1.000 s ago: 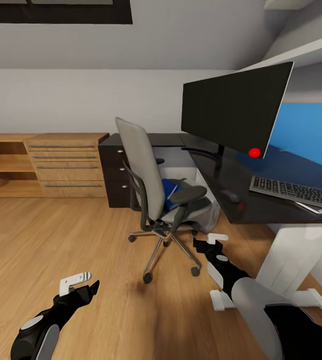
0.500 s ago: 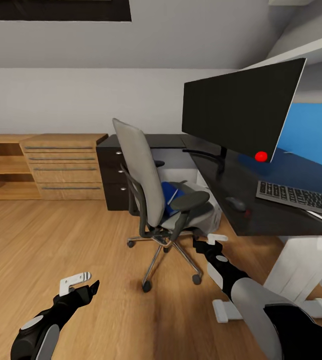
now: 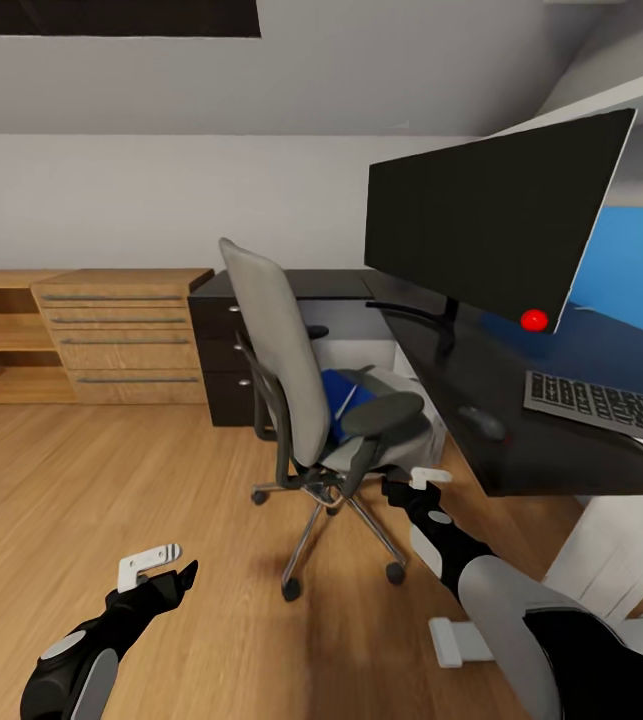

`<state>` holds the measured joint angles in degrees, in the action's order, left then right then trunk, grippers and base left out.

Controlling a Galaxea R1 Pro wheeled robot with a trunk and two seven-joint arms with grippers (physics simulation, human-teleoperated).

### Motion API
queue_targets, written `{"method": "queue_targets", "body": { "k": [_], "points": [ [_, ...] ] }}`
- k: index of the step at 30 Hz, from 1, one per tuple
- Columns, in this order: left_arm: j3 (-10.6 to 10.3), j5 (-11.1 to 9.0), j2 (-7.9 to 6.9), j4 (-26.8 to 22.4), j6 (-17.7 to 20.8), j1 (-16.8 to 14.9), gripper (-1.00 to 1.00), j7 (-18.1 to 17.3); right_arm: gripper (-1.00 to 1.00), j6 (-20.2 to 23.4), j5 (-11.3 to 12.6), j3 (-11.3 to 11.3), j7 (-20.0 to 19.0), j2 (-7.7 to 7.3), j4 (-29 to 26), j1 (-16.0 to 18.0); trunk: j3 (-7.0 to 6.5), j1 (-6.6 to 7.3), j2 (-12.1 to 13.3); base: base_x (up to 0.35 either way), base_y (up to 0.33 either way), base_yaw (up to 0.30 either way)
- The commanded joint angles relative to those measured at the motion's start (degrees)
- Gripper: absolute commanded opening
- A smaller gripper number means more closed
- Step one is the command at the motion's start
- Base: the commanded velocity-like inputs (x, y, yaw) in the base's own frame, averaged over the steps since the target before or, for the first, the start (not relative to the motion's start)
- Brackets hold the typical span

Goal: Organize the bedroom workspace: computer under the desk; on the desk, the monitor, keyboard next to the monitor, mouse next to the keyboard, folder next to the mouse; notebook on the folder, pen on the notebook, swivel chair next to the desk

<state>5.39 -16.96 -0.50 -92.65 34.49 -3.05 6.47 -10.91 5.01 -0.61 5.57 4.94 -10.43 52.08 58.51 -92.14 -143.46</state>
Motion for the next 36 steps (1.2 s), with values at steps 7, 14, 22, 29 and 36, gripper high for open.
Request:
{"method": "queue_targets", "body": {
  "k": [7, 14, 22, 29, 36],
  "points": [
    [0.0, -0.6, -0.02, -0.1, 0.3, 0.0, 1.00, 0.5, 1.00, -0.2, 0.5, -0.1, 0.1, 0.07, 0.1, 0.0, 0.05, 0.01, 0.0, 0.121, 0.000, 0.000],
    [0.1, -0.6, -0.02, -0.1, 0.4, 0.0, 1.00, 0.5, 1.00, -0.1, 0.5, -0.2, 0.1, 0.07, 0.1, 0.0, 0.05, 0.01, 0.0, 0.006, 0.000, 0.000],
    [0.1, -0.6, -0.08, -0.1, 0.4, 0.0, 1.00, 0.5, 1.00, -0.6, 0.4, -0.2, -0.2, 0.85, 0.3, 0.0, 0.05, 0.01, 0.0, 0.000, 0.000, 0.000],
    [0.3, -0.6, -0.11, -0.1, 0.4, 0.0, 1.00, 0.5, 1.00, -1.9, 0.4, -0.2, -0.2, 2.87, 0.2, 0.0, -0.04, 0.01, 0.0, 0.000, 0.000, 0.046],
    [1.3, -0.6, -0.11, -0.1, 0.5, 0.0, 1.00, 0.5, 1.00, -1.9, 0.4, -0.2, -0.2, 2.97, 0.2, 0.0, -0.43, 0.01, 0.0, 0.000, 0.000, 0.194]
  ]
}}
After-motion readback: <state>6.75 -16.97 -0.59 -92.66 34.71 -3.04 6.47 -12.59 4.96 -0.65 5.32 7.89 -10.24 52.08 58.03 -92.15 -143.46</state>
